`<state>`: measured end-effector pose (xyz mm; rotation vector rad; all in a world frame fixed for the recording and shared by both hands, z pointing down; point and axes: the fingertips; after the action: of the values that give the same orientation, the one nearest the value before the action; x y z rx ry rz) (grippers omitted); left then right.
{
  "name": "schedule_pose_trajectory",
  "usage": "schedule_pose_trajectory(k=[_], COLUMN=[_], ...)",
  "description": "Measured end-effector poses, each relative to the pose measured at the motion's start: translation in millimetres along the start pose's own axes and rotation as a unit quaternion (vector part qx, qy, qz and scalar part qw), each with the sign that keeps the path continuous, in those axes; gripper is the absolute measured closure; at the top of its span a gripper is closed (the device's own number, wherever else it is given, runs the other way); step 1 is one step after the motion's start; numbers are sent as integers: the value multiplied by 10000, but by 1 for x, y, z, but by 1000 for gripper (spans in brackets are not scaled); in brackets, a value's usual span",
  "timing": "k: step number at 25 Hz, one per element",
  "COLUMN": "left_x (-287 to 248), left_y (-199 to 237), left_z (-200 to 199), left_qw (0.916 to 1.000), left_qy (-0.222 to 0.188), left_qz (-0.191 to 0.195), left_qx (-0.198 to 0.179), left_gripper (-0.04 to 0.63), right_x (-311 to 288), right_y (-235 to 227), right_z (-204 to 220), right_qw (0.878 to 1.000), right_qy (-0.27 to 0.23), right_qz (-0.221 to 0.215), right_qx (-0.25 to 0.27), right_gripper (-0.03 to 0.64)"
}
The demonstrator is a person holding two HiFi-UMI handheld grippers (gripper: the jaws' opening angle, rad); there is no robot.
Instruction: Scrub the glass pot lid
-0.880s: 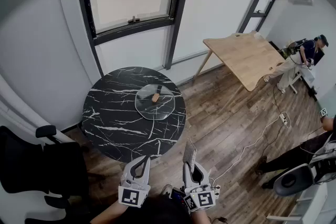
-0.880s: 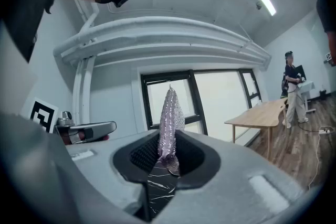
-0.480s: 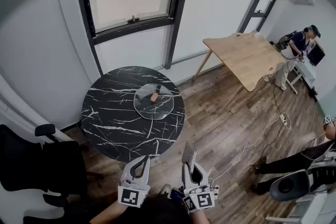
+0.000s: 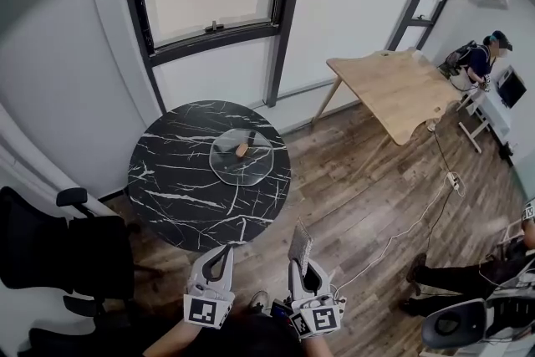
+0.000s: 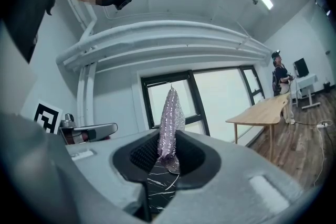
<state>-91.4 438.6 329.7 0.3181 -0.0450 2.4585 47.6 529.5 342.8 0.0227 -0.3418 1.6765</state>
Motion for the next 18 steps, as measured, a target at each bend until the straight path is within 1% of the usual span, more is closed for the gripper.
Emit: schedule_pose_trajectory(k=[5, 10, 14, 18], left_x=[2, 0, -4, -20], left_y=[-20, -23, -18, -8], left_z=[7, 1, 3, 17], left_qw=[9998, 9988, 9984, 9989], left_qy=[76, 69, 72, 102], left_qz=[-193, -437, -464, -423], left_qx=[-80, -217, -318, -171], left_gripper=[592, 592, 592, 592], right_x=[11, 7, 2, -13], right_y=[-25, -38, -42, -50], right_z=[2, 2, 10, 17], right_qw=[9998, 9990, 9985, 9988], right_qy=[12, 53, 143, 171], right_qz=[-75, -278, -398, -356], right_qx=[-197, -360, -361, -272], right_gripper=[541, 541, 541, 541])
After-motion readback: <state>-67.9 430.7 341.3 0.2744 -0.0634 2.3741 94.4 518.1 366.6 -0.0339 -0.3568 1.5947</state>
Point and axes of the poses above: the fingertips, and each gripper's own axes: x backward along the fingers, y to its left, z out of its underside, and after that the axes turned 14 degrees about -y, right-handed
